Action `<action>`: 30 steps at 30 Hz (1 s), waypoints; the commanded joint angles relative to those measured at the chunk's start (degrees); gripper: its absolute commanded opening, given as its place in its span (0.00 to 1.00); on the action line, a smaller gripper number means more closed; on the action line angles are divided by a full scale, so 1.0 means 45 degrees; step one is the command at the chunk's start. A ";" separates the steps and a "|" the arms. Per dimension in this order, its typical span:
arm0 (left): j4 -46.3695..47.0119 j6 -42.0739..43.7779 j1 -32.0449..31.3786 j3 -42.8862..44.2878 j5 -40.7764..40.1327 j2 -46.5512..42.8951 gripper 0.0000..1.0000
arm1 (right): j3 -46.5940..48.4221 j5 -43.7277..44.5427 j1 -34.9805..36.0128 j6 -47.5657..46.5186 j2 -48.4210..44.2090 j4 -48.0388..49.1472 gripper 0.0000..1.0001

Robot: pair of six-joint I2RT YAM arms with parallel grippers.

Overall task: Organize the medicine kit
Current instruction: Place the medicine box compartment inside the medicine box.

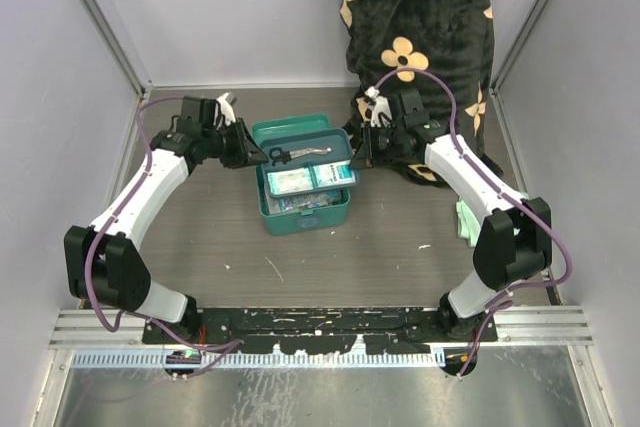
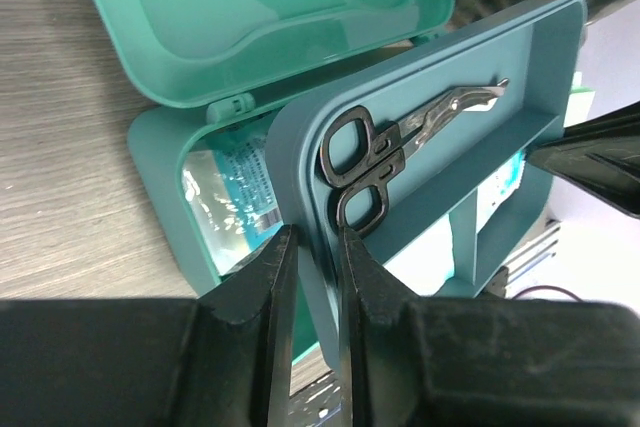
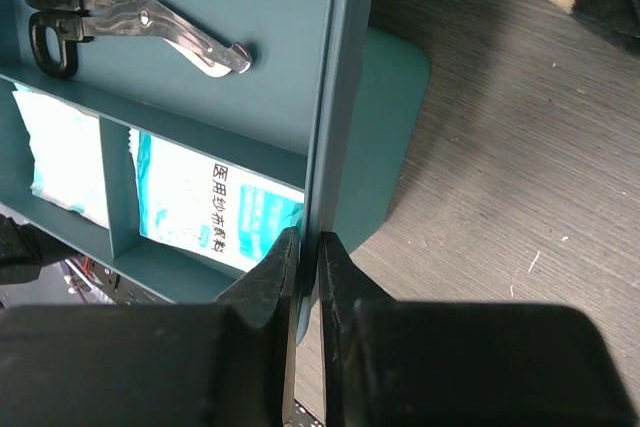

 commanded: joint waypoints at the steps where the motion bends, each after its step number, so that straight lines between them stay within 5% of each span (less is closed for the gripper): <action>1: -0.0490 0.1036 -0.0082 0.0247 0.0167 -0.0394 0.00 | 0.0257 -0.2773 0.0741 -0.0157 -0.0556 0.0913 0.04; 30: 0.0362 0.1468 0.0129 -0.1038 0.0097 -0.0433 0.00 | -0.0672 -0.2447 0.1564 -0.0101 -0.0276 0.1516 0.04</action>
